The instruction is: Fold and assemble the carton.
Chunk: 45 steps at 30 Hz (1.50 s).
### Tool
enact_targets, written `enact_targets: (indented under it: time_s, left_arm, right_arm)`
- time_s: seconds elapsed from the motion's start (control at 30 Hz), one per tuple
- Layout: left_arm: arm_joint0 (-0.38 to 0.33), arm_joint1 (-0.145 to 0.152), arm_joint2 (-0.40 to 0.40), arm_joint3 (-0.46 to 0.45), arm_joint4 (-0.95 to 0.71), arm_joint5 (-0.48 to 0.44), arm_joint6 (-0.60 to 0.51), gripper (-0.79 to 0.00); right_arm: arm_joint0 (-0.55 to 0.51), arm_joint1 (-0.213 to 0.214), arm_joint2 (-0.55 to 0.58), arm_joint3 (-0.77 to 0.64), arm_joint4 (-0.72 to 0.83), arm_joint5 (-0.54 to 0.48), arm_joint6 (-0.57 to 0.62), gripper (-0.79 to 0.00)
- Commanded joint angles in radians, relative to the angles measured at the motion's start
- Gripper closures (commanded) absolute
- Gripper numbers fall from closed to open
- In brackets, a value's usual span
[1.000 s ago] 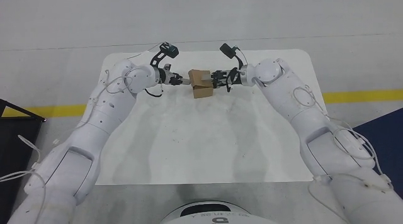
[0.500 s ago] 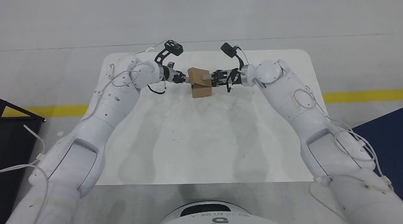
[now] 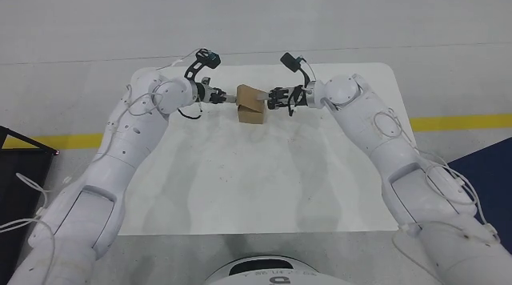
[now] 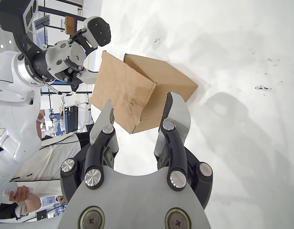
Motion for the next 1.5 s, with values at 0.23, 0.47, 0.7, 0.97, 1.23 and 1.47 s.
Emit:
enact_targets:
  time_s: [0.23,0.47,0.7,0.97,1.23,1.47]
  left_arm:
    - [0.014,0.010,-0.019,-0.049,0.036,0.045,-0.026,-0.785]
    - [0.015,0.010,-0.019,-0.072,0.050,0.058,-0.038,-0.785]
    - [-0.017,-0.005,0.016,-0.035,0.056,0.040,-0.051,-0.785]
    - [-0.068,-0.033,0.061,0.037,0.044,0.013,-0.021,-0.785]
    - [-0.088,-0.052,0.086,0.090,0.033,-0.008,-0.006,-0.785]
    - [-0.095,-0.060,0.092,0.116,0.027,-0.020,-0.003,-0.785]
  right_arm:
    - [0.004,-0.004,0.002,0.008,-0.004,-0.004,0.007,-0.437]
    - [0.004,-0.009,0.004,0.012,-0.003,-0.004,0.010,-0.440]
    - [0.008,-0.016,0.001,0.017,-0.003,-0.010,0.018,-0.434]
    - [0.015,-0.028,-0.009,0.024,-0.009,-0.020,0.025,-0.425]
    - [0.021,-0.033,-0.010,0.044,-0.019,-0.021,0.020,-0.385]
    - [0.024,-0.037,-0.014,0.051,-0.033,-0.015,0.018,-0.354]
